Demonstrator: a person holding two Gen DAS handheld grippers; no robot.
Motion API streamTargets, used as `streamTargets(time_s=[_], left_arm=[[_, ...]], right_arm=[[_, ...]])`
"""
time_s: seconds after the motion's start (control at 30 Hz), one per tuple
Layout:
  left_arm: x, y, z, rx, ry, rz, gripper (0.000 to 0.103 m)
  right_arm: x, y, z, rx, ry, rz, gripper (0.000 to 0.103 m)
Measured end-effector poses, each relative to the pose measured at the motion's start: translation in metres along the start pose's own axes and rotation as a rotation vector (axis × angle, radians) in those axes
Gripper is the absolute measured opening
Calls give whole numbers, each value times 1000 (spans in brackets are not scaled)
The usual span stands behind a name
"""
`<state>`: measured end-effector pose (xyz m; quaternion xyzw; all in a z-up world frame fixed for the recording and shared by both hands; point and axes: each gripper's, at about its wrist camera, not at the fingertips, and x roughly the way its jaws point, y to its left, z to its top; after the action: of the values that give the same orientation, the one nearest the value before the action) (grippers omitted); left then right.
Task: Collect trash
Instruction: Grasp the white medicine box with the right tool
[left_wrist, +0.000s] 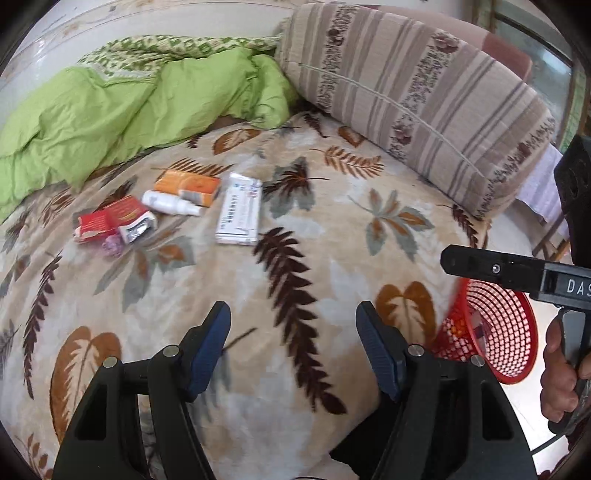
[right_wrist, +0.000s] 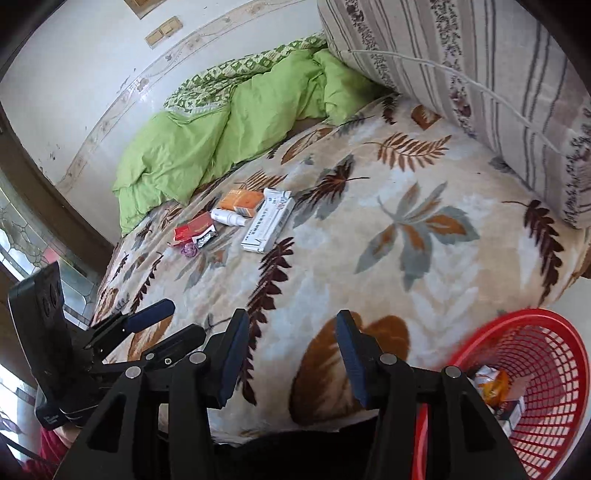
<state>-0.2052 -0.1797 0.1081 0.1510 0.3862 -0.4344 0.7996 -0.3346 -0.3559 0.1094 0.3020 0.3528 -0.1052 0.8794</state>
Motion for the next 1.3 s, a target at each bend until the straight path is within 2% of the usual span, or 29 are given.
streamTargets(time_s=[0.2, 0.27, 0.33, 0.43, 0.5, 0.7, 0.8, 0.83, 0.87, 0.93, 1.0, 1.07, 1.1, 1.17, 1.2, 1.3], left_arm=[[23, 95, -5, -204, 3, 95, 69], [27, 114, -9, -221, -11, 155, 69], [31, 131, -8, -230, -9, 209, 69], [29, 154, -1, -268, -42, 243, 69], [29, 168, 2, -305, -47, 255, 69], [33, 205, 2, -444, -34, 217, 69], [43, 213, 6, -446, -23, 231, 69], [49, 215, 8, -438, -16, 246, 69], [54, 216, 11, -435, -10, 248, 69], [63, 219, 15, -439, -8, 243, 69], [72, 222, 21, -438, -10, 246, 67], [81, 222, 29, -420, -15, 288, 57], [85, 224, 32, -421, -13, 297, 57], [95, 230, 36, -437, 5, 276, 55], [100, 231, 37, -437, 15, 273, 51], [112, 230, 41, -430, 30, 258, 50]], right_arm=[[77, 23, 40, 34, 86, 17, 57], [106, 27, 53, 57, 98, 15, 57], [138, 31, 67, 58, 123, -26, 58], [181, 33, 84, 102, 148, -85, 65], [205, 31, 93, 160, 157, -97, 69], [258, 50, 103, 99, 171, -276, 70], [263, 59, 101, 35, 140, -338, 68], [263, 60, 101, 35, 132, -346, 59], [261, 59, 101, 39, 124, -350, 59], [254, 59, 102, 45, 112, -312, 58], [247, 60, 101, 39, 92, -309, 58], [236, 60, 98, 43, 73, -282, 58], [233, 61, 98, 44, 69, -267, 58], [233, 63, 97, 37, 66, -256, 58], [233, 64, 96, 37, 67, -249, 58], [230, 66, 96, 36, 66, -225, 58]])
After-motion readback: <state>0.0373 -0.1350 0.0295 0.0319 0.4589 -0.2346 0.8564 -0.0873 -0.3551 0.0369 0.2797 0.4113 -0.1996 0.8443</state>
